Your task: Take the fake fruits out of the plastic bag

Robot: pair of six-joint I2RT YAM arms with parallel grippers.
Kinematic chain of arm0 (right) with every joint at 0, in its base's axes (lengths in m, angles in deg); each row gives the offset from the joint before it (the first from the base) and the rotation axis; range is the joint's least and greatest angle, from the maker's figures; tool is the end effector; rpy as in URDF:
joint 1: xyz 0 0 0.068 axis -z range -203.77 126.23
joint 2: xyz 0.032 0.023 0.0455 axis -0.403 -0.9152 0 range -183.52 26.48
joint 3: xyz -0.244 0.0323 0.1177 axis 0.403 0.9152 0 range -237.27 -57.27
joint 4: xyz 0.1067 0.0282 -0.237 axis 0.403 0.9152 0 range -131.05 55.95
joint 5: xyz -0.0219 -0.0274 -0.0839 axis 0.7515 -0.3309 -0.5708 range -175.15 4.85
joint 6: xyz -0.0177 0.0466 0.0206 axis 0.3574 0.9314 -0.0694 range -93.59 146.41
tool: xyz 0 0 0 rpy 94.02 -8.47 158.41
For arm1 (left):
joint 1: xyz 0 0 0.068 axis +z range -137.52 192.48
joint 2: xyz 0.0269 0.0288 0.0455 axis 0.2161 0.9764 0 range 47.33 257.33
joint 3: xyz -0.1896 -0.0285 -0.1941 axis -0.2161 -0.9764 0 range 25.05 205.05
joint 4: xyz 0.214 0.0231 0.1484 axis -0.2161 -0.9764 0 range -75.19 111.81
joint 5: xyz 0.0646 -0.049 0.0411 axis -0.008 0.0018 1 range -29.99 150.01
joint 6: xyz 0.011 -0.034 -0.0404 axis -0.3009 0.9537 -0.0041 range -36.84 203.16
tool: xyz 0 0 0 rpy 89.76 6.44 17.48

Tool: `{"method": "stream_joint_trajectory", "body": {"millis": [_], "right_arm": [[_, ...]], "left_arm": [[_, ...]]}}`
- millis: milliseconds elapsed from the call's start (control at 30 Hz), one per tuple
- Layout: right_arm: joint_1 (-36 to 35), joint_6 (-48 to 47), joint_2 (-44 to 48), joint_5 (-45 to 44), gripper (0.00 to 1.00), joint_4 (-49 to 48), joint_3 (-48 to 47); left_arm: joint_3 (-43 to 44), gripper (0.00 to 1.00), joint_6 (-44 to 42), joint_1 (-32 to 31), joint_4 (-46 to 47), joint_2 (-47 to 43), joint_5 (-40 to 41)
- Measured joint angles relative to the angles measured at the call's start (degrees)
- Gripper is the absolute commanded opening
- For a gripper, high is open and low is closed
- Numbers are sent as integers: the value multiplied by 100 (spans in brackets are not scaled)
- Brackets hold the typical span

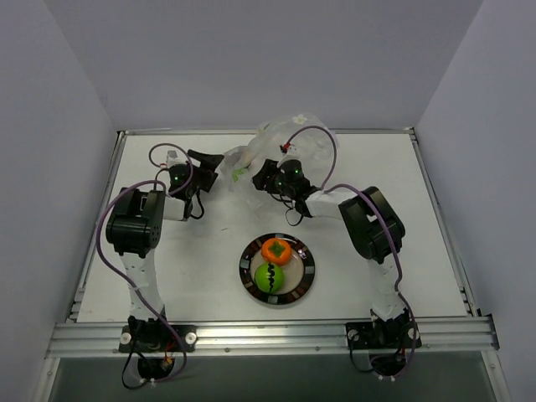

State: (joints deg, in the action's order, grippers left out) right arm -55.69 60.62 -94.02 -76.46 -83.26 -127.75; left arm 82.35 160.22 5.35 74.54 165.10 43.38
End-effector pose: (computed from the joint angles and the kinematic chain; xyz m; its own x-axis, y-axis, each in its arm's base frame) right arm 0.3923 0.2508 0.1770 -0.4607 0.3678 -0.8078 -0.4725 0.6688 0.5740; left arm 0.4186 -0.0626 0.1489 -0.4200 -0.8886 -0.1842 -0.0407 0.2212 -0.9744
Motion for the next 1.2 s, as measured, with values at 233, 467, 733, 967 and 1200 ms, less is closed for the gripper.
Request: {"method": "stream_joint_trajectory", "body": {"millis": [233,467,733,967,1200], "right_arm": [[-4,24,0,72,48,-46,66],[-2,-24,17,116,50,7,96],[-2,-146,164,114,50,140,101],[31,-181,203,118,50,219,118],[118,-304,514,48,57,153,564]], "left_arm": [[490,60,181,-109,487,302,146],[820,80,317,-160,544,852,-37],[831,17,293,-219,369,870,-109],[831,2,251,-245,369,754,-138],[726,2,-273,-313,240,-308,-428]]}}
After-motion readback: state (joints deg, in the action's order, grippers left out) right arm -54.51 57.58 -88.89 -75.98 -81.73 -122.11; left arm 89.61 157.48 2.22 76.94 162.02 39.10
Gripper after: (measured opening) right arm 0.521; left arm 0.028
